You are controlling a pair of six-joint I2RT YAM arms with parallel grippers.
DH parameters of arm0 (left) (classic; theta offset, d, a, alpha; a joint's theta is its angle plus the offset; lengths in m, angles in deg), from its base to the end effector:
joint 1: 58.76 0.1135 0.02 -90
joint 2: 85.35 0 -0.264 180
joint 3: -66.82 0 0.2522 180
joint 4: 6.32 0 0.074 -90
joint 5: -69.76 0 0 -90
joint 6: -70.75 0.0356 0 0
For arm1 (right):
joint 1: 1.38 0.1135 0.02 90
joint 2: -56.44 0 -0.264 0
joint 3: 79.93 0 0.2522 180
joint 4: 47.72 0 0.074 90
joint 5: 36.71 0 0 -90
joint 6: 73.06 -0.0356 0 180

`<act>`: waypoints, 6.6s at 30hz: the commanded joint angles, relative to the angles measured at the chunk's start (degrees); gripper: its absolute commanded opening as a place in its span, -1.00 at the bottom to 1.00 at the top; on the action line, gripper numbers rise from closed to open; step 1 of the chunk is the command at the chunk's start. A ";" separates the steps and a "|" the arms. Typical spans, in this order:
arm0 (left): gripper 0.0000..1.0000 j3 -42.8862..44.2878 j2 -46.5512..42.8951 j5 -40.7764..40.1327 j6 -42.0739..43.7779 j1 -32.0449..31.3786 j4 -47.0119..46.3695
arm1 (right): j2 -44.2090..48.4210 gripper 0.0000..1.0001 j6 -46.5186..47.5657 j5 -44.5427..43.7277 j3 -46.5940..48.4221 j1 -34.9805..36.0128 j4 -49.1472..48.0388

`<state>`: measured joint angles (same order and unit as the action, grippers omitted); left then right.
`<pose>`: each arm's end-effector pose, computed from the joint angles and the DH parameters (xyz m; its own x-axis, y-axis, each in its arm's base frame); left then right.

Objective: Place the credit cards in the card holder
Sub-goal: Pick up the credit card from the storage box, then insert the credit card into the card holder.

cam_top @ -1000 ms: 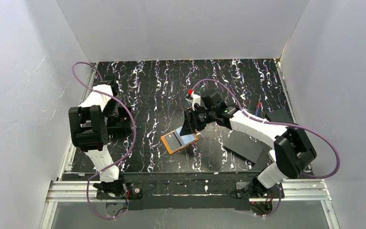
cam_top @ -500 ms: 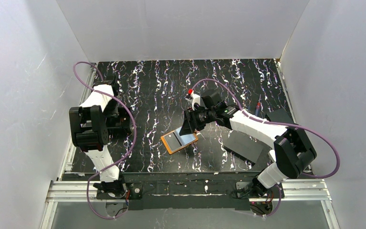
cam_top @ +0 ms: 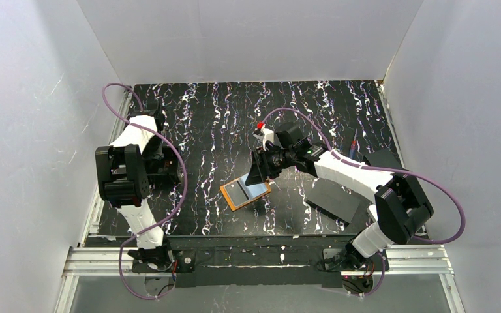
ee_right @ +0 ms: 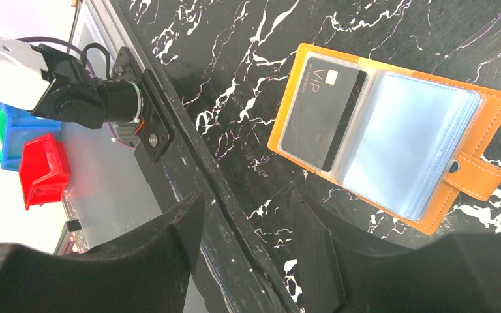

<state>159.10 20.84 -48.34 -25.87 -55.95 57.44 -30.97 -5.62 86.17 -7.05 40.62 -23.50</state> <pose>0.3597 0.0344 0.2034 -0.9527 -0.1486 -0.2652 -0.2552 0.8648 0.4325 0.2347 0.2373 0.2489 -0.7659 -0.2560 -0.5898 -0.6310 0.4754 0.6130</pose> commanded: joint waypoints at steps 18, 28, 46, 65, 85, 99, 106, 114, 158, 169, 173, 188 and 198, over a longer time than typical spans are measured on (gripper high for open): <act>-0.66 2.20 -4.25 -4.34 -0.92 -1.31 4.67 | 0.65 0.19 -0.29 1.39 0.27 -0.25 -1.85; -0.76 3.11 -4.24 -4.30 -1.21 -1.95 6.55 | 0.88 0.20 -0.49 1.48 -0.04 -0.25 -1.85; -0.91 7.61 -6.29 1.06 -2.18 -1.97 11.26 | 0.24 0.20 -1.16 1.31 -0.27 -0.26 -1.85; -1.00 7.80 -30.73 50.54 -16.26 -1.94 3.84 | -2.58 0.37 6.87 -10.47 4.80 -0.33 9.79; -1.00 -44.44 -45.40 54.74 -50.05 -29.99 -53.68 | -15.48 0.16 6.85 -11.69 5.96 -4.94 4.98; -1.00 -51.00 -43.78 55.05 -48.36 -32.17 -54.46 | -3.98 -0.21 -11.21 -16.53 -17.40 -5.08 -11.29; -1.00 -49.85 -39.92 58.52 -40.60 -32.04 -53.09 | -4.70 -0.32 -11.12 -13.66 -18.33 -5.08 -13.94; -1.00 -48.68 -33.37 60.16 -40.05 -31.12 -53.47 | -3.73 0.26 -4.03 -12.66 -14.33 -5.64 -8.30; -1.00 -51.23 -23.22 66.03 -47.64 -27.65 -62.74 | -14.10 0.12 1.35 -9.94 -7.82 -6.61 -6.70; -1.00 -50.71 -19.40 66.87 -46.83 -27.32 -65.52 | -14.36 0.06 1.14 -9.24 -7.96 -6.59 -6.85; -1.00 -50.12 -17.70 67.27 -46.42 -27.24 -66.94 | -14.71 -0.02 0.86 -8.81 -8.29 -6.60 -7.21; -1.00 -50.59 -17.55 61.03 -46.65 -26.39 -71.18 | -16.09 -0.31 -1.30 -6.36 -9.85 -6.58 -9.46; -1.00 -50.91 -18.19 58.97 -46.56 -25.51 -71.26 | -16.12 -0.34 -1.87 -5.90 -10.16 -6.58 -9.85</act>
<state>108.70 3.79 14.72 -73.30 -81.99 -13.95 -44.88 -7.79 80.77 -15.34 33.23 -36.31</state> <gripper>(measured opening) 0.010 0.336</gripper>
